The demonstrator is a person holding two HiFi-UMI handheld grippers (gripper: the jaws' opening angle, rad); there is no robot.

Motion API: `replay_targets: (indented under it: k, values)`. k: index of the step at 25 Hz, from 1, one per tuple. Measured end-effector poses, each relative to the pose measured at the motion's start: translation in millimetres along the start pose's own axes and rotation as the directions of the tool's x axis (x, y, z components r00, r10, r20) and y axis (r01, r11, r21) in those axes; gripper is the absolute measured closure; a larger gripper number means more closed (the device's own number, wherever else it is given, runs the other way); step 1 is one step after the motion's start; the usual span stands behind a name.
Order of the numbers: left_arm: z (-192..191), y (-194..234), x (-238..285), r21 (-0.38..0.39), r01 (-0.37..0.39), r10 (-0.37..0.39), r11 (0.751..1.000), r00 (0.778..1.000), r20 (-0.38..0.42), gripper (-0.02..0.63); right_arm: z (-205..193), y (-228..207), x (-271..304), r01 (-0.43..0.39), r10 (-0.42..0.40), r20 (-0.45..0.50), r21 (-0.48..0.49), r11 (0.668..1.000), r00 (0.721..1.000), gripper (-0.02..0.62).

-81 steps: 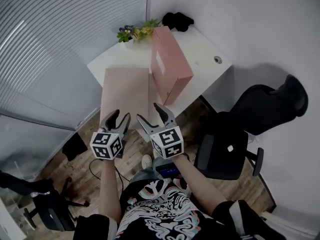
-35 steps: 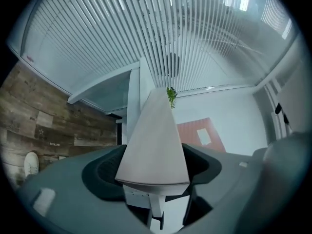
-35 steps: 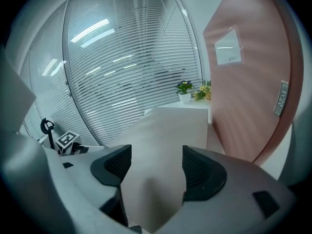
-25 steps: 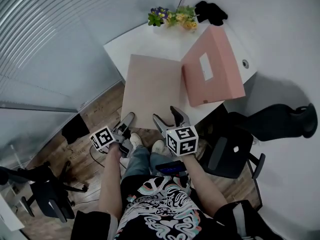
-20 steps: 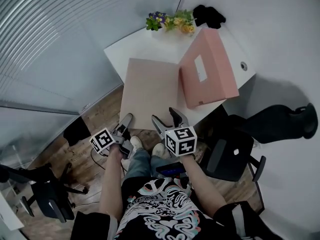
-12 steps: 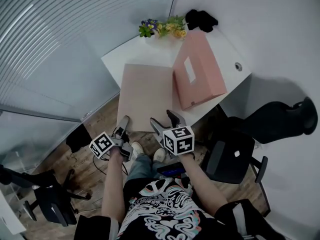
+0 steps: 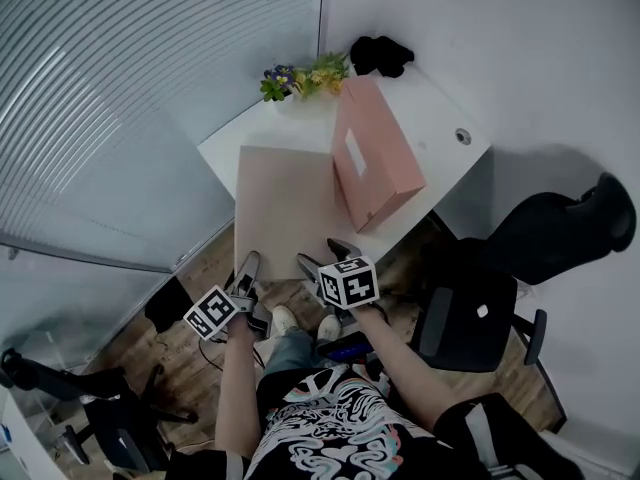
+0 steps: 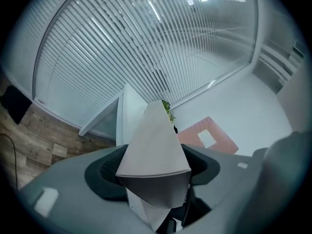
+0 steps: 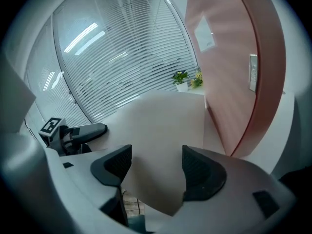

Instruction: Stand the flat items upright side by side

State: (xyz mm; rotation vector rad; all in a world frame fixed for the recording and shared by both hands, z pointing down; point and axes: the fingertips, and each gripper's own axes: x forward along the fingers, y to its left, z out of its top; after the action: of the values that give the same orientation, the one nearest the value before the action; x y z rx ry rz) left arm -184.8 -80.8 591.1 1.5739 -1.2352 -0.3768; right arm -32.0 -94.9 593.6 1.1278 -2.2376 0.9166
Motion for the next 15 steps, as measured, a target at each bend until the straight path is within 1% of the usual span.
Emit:
replay_targets:
  k: [7,12,15]
  values:
    - [5.0,-11.4,-8.4,0.055,-0.048,0.047,0.997,0.998,0.031,0.299,3.2,0.8,7.8,-0.044,0.044,-0.004,0.03,0.999,0.999,0.268]
    - [14.9,-19.6,-13.7,0.076,-0.059,0.055,0.995,0.997,0.055,0.305,7.0,3.1,11.9,-0.074,0.073,0.01,0.091,0.993,0.997,0.262]
    - [19.8,-25.7,-16.7,0.093,-0.056,0.05,0.994,0.997,0.065,0.308,8.3,4.1,12.5,-0.08,0.079,0.016,0.11,0.991,0.997,0.253]
